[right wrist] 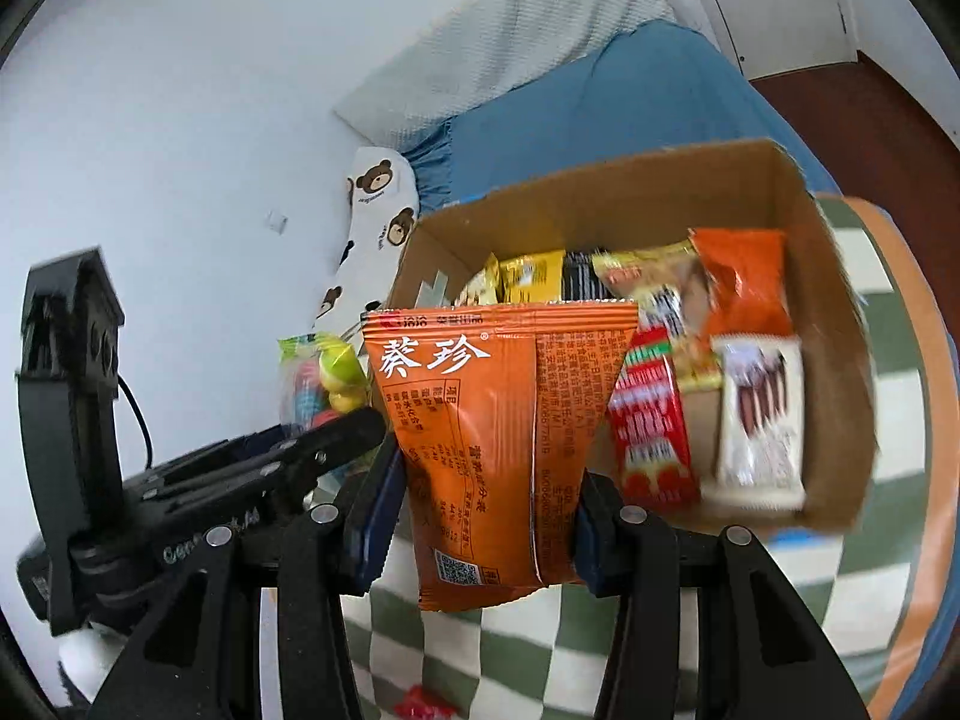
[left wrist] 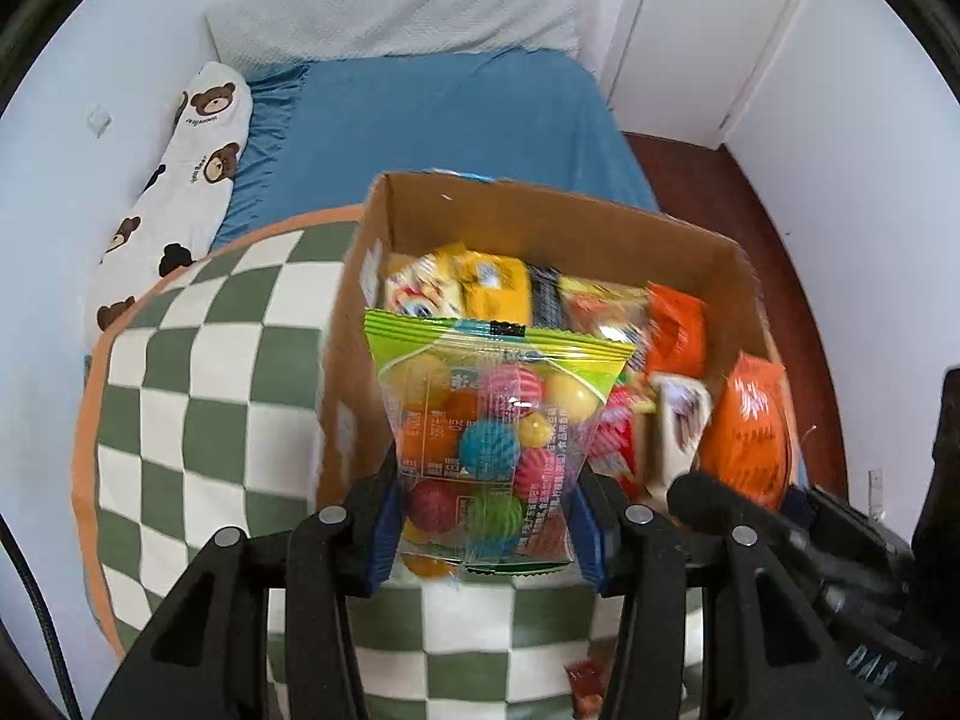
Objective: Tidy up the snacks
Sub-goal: 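Carry both bags into the cardboard box and open both tools, then withdraw both tools from the box toward the remaining snacks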
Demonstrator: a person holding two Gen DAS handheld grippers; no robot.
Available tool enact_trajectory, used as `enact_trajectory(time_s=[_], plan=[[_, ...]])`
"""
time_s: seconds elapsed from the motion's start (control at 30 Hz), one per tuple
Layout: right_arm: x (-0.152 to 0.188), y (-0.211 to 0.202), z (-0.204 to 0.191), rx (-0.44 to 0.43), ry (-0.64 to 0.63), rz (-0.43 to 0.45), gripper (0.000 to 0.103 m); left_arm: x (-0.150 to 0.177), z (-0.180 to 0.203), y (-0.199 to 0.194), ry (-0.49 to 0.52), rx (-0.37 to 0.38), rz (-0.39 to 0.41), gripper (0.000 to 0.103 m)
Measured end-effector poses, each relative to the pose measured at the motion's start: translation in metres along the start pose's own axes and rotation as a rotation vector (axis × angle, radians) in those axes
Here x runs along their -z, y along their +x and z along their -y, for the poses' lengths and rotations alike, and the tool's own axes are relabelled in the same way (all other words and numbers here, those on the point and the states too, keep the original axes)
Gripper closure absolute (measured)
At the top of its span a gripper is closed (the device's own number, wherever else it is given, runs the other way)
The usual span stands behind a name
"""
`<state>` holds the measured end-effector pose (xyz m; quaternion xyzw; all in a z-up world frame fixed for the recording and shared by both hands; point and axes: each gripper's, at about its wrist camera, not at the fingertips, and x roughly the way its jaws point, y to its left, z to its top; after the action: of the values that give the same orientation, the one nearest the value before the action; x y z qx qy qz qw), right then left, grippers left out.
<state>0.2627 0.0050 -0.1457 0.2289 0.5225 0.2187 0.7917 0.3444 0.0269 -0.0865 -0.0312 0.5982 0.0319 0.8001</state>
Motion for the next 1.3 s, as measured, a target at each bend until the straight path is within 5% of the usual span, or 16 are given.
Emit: enact_trajectory(time_s=[0.2,0.47,0.53,0.57,0.67,0.97,1.3], plan=[[-0.019,0.057,0.001,0.027,0.031,-0.069,0.052,-0.034,-0.021,0.05,-0.028,-0.014,-0.15,0.059],[-0.011,0.121,0.014,0.054,0.08,-0.185,0.05,-0.023,-0.035,0.104,-0.043,-0.023,-0.279,0.057],[-0.006,0.132,0.018,0.075,0.092,-0.223,0.039,-0.018,-0.035,0.109,0.021,0.021,-0.279,0.057],[-0.005,0.137,0.02,0.095,0.086,-0.234,0.022,-0.016,-0.035,0.11,0.02,0.023,-0.277,0.056],[-0.001,0.144,0.023,0.152,0.063,-0.257,0.008,-0.013,-0.033,0.109,0.031,0.018,-0.267,0.039],[-0.004,0.134,0.025,0.24,0.021,-0.229,0.007,-0.004,-0.026,0.097,0.023,0.027,-0.205,0.036],[-0.005,0.073,0.022,0.337,-0.044,-0.118,0.007,0.015,-0.02,0.061,0.022,0.021,-0.099,0.035]])
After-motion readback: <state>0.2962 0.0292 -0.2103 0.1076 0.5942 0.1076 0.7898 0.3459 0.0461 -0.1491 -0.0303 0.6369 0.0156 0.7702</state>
